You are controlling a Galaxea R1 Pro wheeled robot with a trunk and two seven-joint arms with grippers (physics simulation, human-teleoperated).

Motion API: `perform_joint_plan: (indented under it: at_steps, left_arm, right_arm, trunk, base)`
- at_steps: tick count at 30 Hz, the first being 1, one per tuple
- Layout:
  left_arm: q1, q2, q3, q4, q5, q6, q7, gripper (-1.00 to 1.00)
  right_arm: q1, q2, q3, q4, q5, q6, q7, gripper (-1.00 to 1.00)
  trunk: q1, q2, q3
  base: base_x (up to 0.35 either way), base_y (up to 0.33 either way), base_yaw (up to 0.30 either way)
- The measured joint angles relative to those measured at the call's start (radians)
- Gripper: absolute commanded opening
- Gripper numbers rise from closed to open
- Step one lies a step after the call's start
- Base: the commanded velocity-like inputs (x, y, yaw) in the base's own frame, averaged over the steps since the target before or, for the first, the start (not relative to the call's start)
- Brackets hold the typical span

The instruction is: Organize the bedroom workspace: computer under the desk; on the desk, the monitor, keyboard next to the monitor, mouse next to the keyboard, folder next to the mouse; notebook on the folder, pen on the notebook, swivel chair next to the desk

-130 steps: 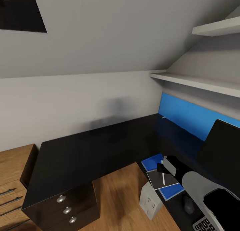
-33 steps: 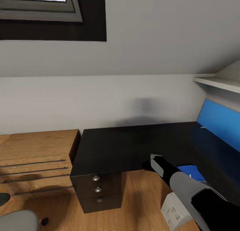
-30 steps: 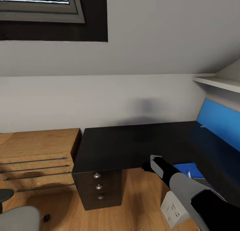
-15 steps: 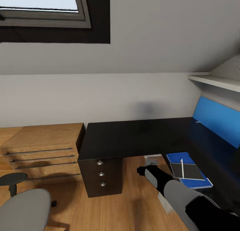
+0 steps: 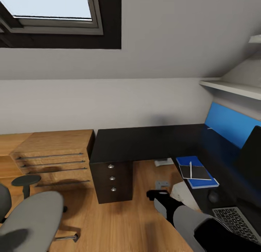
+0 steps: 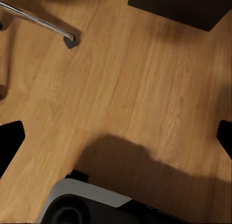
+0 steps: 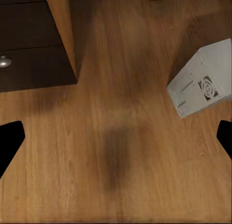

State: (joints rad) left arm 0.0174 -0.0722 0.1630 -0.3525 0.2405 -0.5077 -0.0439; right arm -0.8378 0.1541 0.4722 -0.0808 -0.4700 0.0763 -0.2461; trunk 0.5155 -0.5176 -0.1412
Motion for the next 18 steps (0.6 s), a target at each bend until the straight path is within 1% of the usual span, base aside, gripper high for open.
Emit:
perform_joint_plan:
  at_steps: [1, 2, 5, 10, 12, 13, 18]
  left_arm:
    - [0.0, 0.0, 0.0, 0.0, 0.0, 0.0, 0.0, 1.0]
    - [0.0, 0.0, 0.0, 0.0, 0.001, 0.0, 0.0, 1.0]
    - [0.0, 0.0, 0.0, 0.0, 0.0, -0.001, 0.0, 1.0]
    - [0.0, 0.0, 0.0, 0.0, 0.0, -0.001, 0.001, 1.0]
    - [0.0, 0.0, 0.0, 0.0, 0.0, 0.0, 0.001, 1.0]
    - [0.0, 0.0, 0.0, 0.0, 0.001, 0.001, 0.001, 1.0]
    - [0.0, 0.0, 0.0, 0.0, 0.001, 0.001, 0.001, 1.0]
  right_arm:
    - [0.01, 0.002, 0.0, 0.011, 0.002, -0.023, 0.005, 1.0]
    - [0.032, 0.003, -0.001, 0.027, 0.005, -0.067, 0.02, 1.0]
    - [0.072, 0.005, 0.0, 0.044, 0.015, -0.13, 0.052, 1.0]
    - [0.14, 0.002, -0.002, 0.057, 0.045, -0.198, 0.092, 1.0]
    - [0.169, 0.0, -0.002, 0.059, 0.06, -0.221, 0.1, 1.0]
    - [0.196, -0.002, -0.003, 0.061, 0.077, -0.242, 0.105, 1.0]
    - [0.197, -0.002, -0.002, 0.06, 0.078, -0.243, 0.105, 1.0]
  trunk:
    - [0.0, 0.0, 0.0]
    - [0.0, 0.0, 0.0]
    - [0.0, 0.0, 0.0]
    - [0.0, 0.0, 0.0]
    - [-0.001, 0.0, 0.0]
    - [-0.001, 0.0, 0.0]
    - [-0.001, 0.0, 0.0]
  base:
    - [-0.276, 0.0, 0.0]
    - [-0.235, 0.0, 0.0]
    - [-0.153, 0.0, 0.0]
    - [-0.065, 0.0, 0.0]
    - [-0.026, 0.0, 0.0]
    - [-0.02, 0.0, 0.0]
    - [-0.018, 0.0, 0.0]
